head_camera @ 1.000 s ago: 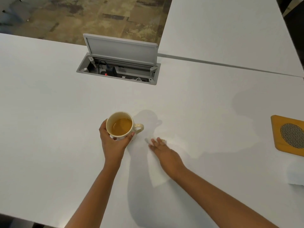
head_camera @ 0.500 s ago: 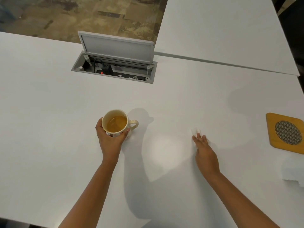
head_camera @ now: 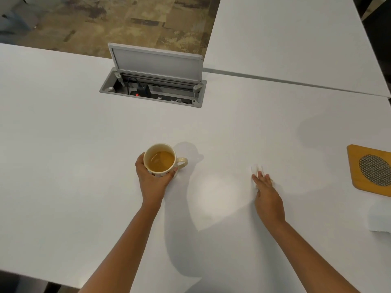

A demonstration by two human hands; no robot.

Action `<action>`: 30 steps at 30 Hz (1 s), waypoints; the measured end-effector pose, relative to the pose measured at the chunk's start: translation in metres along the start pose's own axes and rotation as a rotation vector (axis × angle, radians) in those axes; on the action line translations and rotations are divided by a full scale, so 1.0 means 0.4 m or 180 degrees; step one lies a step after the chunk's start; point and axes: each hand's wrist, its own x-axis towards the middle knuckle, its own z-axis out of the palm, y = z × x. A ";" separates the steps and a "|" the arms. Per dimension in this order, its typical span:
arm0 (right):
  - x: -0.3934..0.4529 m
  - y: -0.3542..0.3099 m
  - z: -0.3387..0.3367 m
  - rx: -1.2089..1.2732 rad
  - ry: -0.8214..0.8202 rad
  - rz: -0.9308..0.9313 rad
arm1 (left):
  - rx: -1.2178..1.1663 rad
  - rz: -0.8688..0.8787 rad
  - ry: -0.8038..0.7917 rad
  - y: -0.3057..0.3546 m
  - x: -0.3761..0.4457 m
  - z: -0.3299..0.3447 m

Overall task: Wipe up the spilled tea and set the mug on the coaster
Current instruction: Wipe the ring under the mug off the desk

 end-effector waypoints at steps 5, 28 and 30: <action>-0.001 0.004 0.003 -0.0008 -0.0020 -0.0008 | 0.0177 -0.0076 -0.0086 0.002 -0.003 0.000; -0.041 -0.125 0.071 0.0929 -0.0925 0.0065 | 0.3175 0.1393 -0.2002 -0.004 -0.245 0.173; -0.049 -0.119 0.075 0.0875 -0.0987 -0.0008 | 0.3453 0.1500 -0.2144 -0.007 -0.248 0.190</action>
